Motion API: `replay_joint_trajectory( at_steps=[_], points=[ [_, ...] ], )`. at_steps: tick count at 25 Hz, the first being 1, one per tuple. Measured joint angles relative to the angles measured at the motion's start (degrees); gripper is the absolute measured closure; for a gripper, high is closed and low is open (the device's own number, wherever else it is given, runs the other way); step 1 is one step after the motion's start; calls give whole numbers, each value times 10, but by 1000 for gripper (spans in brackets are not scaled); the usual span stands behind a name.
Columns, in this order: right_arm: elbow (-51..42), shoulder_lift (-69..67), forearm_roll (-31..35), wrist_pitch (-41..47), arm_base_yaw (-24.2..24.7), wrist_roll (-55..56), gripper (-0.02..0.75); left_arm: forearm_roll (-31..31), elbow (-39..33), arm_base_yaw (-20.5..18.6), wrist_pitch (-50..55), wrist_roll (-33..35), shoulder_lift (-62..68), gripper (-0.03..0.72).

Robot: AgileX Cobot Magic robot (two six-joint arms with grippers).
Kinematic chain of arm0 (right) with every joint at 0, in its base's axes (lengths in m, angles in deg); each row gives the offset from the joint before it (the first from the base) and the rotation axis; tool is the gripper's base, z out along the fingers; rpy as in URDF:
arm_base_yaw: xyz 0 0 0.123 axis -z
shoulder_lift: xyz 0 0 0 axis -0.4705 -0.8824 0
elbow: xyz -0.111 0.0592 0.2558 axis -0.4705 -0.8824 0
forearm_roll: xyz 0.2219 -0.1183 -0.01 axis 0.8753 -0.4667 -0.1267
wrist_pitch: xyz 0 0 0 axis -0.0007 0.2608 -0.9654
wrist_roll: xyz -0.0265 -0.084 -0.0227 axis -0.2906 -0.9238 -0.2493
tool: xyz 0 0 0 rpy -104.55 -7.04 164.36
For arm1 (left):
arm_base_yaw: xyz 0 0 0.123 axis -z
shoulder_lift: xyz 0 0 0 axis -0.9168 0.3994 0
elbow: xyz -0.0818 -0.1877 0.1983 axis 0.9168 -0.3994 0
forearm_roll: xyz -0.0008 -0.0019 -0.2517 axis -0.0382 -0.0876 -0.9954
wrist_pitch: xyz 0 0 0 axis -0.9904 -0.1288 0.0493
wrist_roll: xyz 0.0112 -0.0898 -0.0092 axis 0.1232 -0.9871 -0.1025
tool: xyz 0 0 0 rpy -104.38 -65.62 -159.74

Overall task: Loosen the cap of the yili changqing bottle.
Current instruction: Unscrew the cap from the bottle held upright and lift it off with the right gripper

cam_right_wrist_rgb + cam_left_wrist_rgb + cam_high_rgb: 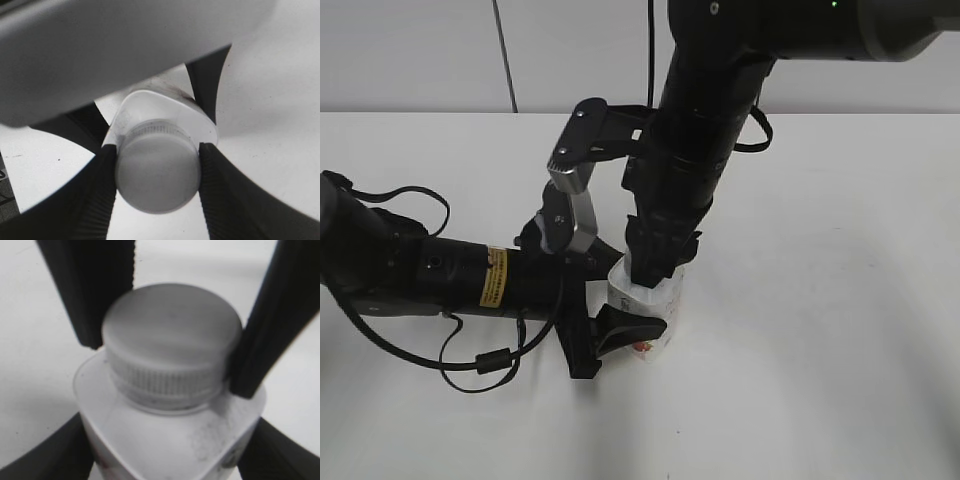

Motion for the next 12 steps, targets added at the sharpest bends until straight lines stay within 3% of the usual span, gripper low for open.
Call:
replay_joint_trajectory(
  at_steps=[7,12],
  points=[
    [0,0,0,1,0,-30,345,0,0,0,0,0,0,204],
    [0,0,0,2,0,-184,345,1,0,0,0,0,0,204]
  ],
)
